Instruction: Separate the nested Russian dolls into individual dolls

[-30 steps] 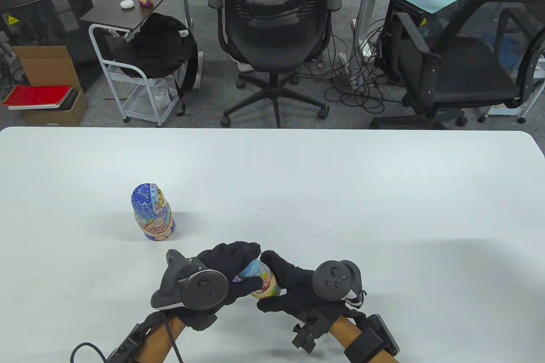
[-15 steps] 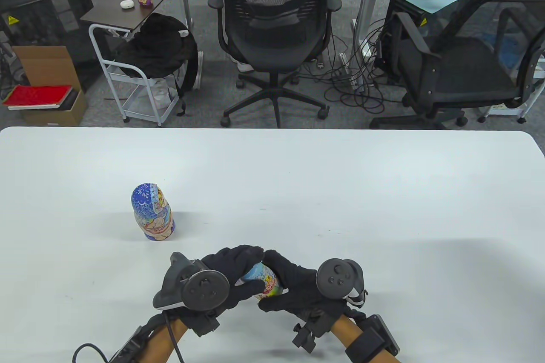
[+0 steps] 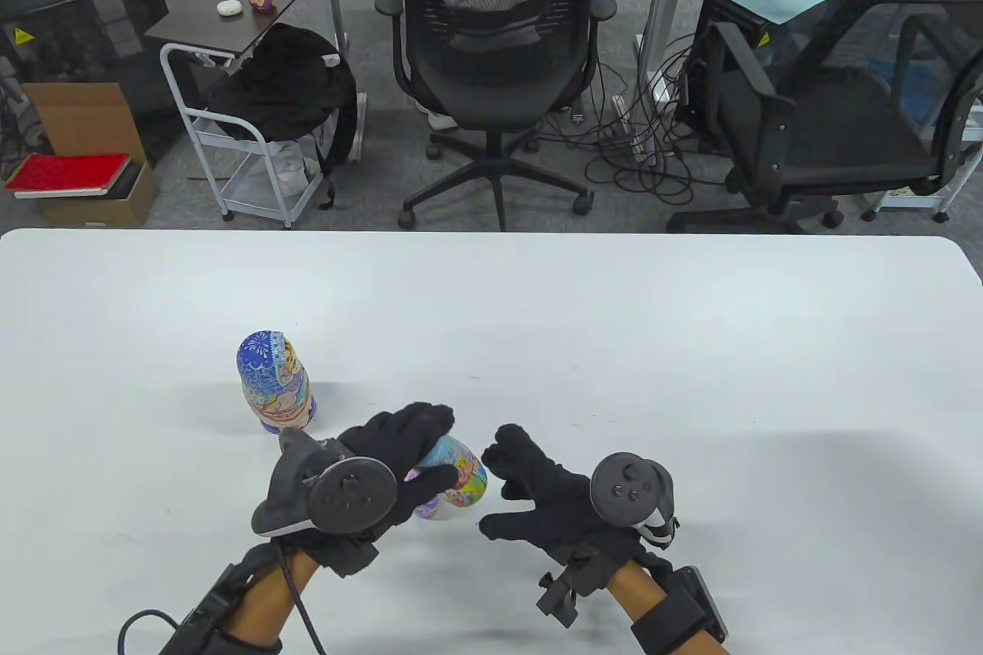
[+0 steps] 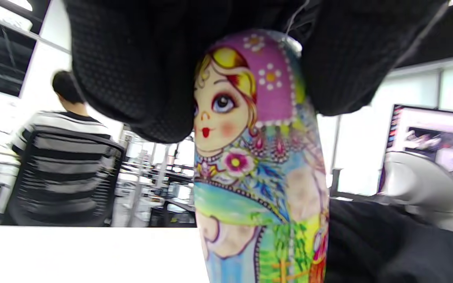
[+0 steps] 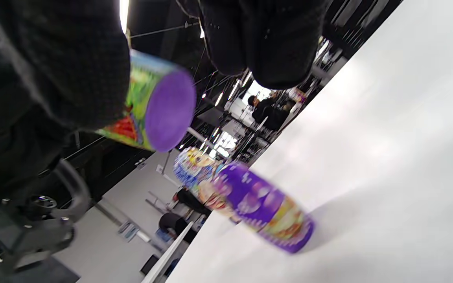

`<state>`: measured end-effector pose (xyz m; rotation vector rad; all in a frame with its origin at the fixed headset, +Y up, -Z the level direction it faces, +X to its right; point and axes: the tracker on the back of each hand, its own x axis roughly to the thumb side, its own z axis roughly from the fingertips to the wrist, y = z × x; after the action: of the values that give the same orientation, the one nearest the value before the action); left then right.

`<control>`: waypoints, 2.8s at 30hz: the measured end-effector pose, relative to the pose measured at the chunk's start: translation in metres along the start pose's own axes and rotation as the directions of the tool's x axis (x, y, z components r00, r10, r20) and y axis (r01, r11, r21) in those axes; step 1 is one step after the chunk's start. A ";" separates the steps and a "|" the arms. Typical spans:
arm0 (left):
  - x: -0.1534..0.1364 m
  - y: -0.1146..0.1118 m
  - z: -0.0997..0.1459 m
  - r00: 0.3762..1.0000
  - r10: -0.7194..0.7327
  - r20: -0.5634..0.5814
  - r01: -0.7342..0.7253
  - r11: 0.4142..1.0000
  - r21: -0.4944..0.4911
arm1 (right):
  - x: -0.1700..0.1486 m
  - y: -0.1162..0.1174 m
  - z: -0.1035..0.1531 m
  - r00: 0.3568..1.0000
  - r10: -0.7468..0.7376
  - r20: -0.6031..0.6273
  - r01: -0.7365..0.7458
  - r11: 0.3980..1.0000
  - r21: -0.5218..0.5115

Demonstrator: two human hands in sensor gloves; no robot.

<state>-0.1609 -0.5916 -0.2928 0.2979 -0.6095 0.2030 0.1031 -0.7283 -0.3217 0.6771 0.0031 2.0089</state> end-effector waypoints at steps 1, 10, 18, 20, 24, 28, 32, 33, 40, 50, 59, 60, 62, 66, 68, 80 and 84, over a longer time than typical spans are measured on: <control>-0.008 0.003 -0.006 0.998 -0.057 -0.031 0.057 0.998 -0.020 | -0.004 -0.004 0.000 1.000 -0.017 -0.016 0.017 1.000 -0.014; -0.073 -0.032 -0.030 0.968 -0.120 -0.222 0.085 0.984 -0.160 | -0.013 -0.009 0.000 0.999 -0.008 -0.051 0.006 0.999 -0.040; -0.102 -0.093 -0.039 0.938 -0.222 -0.265 0.150 0.952 -0.265 | -0.015 -0.008 0.000 0.998 0.034 -0.061 -0.035 0.999 -0.018; -0.105 -0.102 -0.040 0.938 -0.225 -0.265 0.151 0.950 -0.272 | -0.015 -0.009 0.000 0.998 0.032 -0.059 -0.033 0.999 -0.027; -0.106 -0.111 -0.043 0.934 -0.245 -0.259 0.173 0.947 -0.271 | -0.015 -0.010 0.000 0.998 0.023 -0.056 -0.025 0.999 -0.040; -0.104 -0.112 -0.045 0.924 -0.282 -0.257 0.207 0.936 -0.284 | -0.015 -0.010 0.000 0.998 0.035 -0.056 -0.036 0.999 -0.030; -0.092 -0.098 -0.038 0.918 -0.343 -0.199 0.309 0.933 -0.183 | -0.016 -0.010 0.000 0.998 0.039 -0.054 -0.040 0.999 -0.029; -0.087 -0.093 -0.035 0.920 -0.349 -0.177 0.326 0.934 -0.147 | -0.016 -0.010 0.000 0.998 0.038 -0.054 -0.039 0.999 -0.029; -0.042 -0.082 0.003 0.981 -0.193 -0.029 0.187 0.972 -0.139 | -0.017 -0.002 -0.001 0.997 0.050 -0.052 -0.050 0.999 0.007; -0.031 -0.115 0.019 0.988 -0.152 -0.023 0.142 0.959 -0.244 | -0.017 0.007 -0.001 0.992 0.117 -0.051 -0.113 0.990 0.081; -0.036 -0.131 0.020 0.999 -0.020 -0.038 0.012 0.982 -0.190 | -0.017 0.012 0.000 0.989 0.141 -0.049 -0.136 0.985 0.103; -0.035 -0.130 0.021 0.999 -0.025 -0.031 0.018 0.982 -0.188 | -0.017 0.013 0.000 0.988 0.145 -0.048 -0.139 0.984 0.107; -0.032 -0.121 0.022 1.000 -0.019 -0.024 0.015 0.988 -0.157 | -0.016 0.016 0.000 0.986 0.161 -0.042 -0.154 0.980 0.127; -0.023 -0.103 0.026 0.997 0.082 -0.013 -0.083 0.993 -0.083 | -0.010 0.025 -0.001 0.984 0.179 -0.022 -0.173 0.972 0.162; -0.017 -0.096 0.027 0.992 0.124 0.001 -0.124 0.991 -0.057 | -0.007 0.031 -0.001 0.981 0.192 -0.011 -0.187 0.965 0.182; 0.013 -0.090 0.030 0.965 0.234 0.116 -0.235 0.972 -0.001 | 0.006 0.050 0.001 0.987 0.155 0.030 -0.158 0.965 0.210; 0.017 -0.087 0.031 0.954 0.261 0.147 -0.264 0.964 0.003 | 0.008 0.048 0.002 0.991 0.126 0.041 -0.131 0.979 0.156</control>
<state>-0.1397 -0.6817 -0.2777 0.2538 -0.7920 0.4474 0.0621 -0.7475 -0.3031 0.8272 0.1044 2.1384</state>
